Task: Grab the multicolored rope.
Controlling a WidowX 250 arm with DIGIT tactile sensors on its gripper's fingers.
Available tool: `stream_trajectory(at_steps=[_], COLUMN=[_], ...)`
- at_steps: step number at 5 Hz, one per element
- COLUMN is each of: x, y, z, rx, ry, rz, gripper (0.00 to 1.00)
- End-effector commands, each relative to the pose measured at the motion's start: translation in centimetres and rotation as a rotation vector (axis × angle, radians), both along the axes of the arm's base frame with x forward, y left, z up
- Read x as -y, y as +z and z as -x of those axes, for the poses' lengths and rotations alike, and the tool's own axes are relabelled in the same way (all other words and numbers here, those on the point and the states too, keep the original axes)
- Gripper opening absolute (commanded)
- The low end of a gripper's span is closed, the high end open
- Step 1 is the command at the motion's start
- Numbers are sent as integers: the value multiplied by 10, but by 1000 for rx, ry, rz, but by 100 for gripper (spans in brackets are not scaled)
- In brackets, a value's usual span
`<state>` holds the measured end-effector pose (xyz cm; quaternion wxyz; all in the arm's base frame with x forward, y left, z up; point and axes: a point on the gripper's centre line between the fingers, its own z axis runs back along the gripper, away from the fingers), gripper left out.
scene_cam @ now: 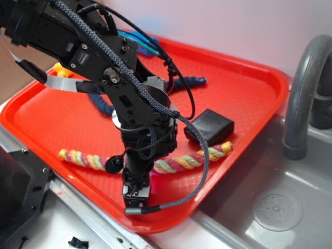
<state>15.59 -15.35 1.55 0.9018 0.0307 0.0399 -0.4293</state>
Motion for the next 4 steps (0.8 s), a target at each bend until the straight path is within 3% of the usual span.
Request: stream_trajectory(at_steps=[1, 3, 4], x=[-2, -19, -34], y=[-2, 21, 62], z=[6, 1, -5], rx=[12, 52, 18], ry=[11, 69, 199], rz=[-43, -125, -118], gripper=[0, 0, 0])
